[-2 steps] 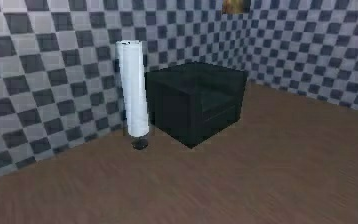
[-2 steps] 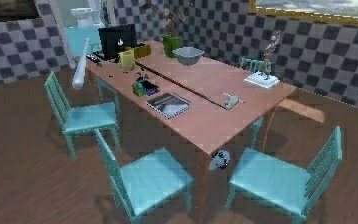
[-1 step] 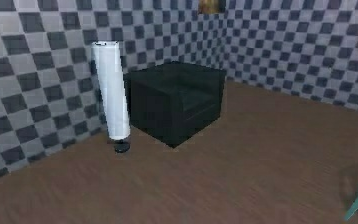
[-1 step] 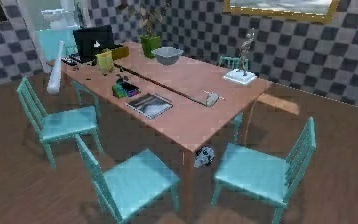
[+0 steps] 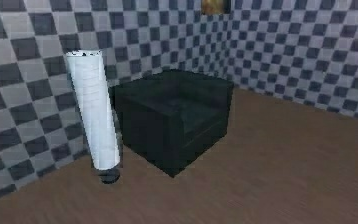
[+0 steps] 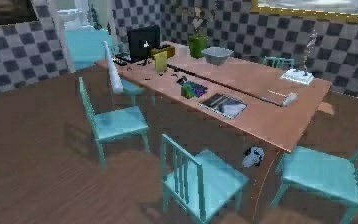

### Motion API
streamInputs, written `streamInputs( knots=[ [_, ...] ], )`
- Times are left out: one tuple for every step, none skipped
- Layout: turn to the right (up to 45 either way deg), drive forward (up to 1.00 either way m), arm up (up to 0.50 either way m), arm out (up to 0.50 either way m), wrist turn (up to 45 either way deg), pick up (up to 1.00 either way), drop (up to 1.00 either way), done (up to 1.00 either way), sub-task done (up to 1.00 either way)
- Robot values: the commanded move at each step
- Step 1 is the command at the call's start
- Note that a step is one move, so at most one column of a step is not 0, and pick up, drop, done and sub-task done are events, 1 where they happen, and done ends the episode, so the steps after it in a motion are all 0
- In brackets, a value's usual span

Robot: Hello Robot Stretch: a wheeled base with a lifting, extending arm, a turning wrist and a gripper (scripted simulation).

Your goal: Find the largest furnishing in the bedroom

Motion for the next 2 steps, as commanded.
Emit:
streamInputs(
  knots=[
    [39.0,0.00,0.00,0.00,0.0,0.00,0.00,0.00,0.00],
    [0.0,0.60,0.00,0.00,0.0,0.00,0.00,0.00,0.00]
  ],
)
